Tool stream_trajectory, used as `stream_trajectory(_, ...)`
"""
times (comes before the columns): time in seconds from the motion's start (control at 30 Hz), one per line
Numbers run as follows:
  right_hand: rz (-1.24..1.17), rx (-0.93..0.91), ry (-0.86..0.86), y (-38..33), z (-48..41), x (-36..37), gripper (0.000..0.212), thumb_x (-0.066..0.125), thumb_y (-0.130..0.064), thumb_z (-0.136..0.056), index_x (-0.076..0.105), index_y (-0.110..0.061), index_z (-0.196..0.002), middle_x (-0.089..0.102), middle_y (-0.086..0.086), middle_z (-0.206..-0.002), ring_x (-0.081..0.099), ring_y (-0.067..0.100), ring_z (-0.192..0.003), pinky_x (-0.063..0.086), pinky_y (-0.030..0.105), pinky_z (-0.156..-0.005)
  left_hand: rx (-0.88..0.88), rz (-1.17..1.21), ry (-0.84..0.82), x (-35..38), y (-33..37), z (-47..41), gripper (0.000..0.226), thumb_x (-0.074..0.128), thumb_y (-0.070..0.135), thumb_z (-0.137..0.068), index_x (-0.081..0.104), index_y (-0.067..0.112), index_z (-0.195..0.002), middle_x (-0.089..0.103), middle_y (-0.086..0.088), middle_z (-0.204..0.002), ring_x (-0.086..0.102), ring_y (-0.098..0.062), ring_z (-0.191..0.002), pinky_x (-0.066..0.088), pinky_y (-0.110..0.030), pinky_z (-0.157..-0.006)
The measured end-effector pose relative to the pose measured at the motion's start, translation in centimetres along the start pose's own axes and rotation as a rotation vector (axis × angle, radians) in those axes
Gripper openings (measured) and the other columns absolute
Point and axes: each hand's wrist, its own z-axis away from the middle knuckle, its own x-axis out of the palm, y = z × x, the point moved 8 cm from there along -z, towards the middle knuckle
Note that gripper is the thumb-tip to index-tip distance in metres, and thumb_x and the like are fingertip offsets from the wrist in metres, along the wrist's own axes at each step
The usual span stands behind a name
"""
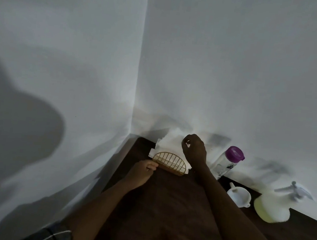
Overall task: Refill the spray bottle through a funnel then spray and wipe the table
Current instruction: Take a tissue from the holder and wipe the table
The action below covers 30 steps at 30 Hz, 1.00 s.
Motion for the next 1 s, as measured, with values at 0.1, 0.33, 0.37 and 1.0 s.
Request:
stream_trajectory(0.1,-0.074,0.03,0.063,-0.2,0.3,-1.3,0.008,0.058,-0.004,-0.085,0.063,-0.002,-0.079,0.066,0.011,-0.081,0.062,0.024,-0.075,0.047,0.031,-0.064,-0.007,0.04,-0.002,0.3,0.3,0.3,0.031,0.045,0.005,-0.092,0.056,0.01,-0.121,0.063,-0.007,-0.118,0.059,-0.014,-0.107,0.046,-0.027,-0.096)
stream_trajectory(0.33,-0.57,0.31,0.099,0.7,1.3,-4.7,0.011,0.061,0.002,-0.079,0.063,-0.006,-0.072,0.062,0.004,-0.068,0.058,0.021,-0.069,0.048,0.032,-0.068,0.05,0.295,0.005,0.8,3.9,1.5,0.031,0.046,-0.003,-0.09,0.056,0.003,-0.118,0.062,-0.018,-0.117,0.06,-0.021,-0.103,0.053,-0.024,-0.084)
stream_trajectory(0.37,-0.677,0.367,0.083,0.9,1.7,-5.0,0.014,0.059,0.004,-0.08,0.061,-0.007,-0.071,0.061,0.005,-0.069,0.058,0.022,-0.07,0.05,0.034,-0.067,0.06,0.334,0.017,0.8,4.8,1.7,0.031,0.046,-0.003,-0.09,0.055,0.003,-0.119,0.061,-0.018,-0.118,0.059,-0.02,-0.101,0.051,-0.015,-0.073)
stream_trajectory(1.0,-0.804,0.539,-0.519,-0.3,8.4,-0.5,0.015,0.056,0.0,-0.088,0.062,0.001,-0.101,0.063,0.008,-0.089,0.062,0.017,-0.075,0.056,0.024,-0.062,0.048,0.245,0.203,0.5,5.5,3.9,0.031,0.061,0.021,-0.088,0.058,0.004,-0.113,0.058,-0.008,-0.116,0.056,-0.021,-0.108,0.054,-0.032,-0.086)
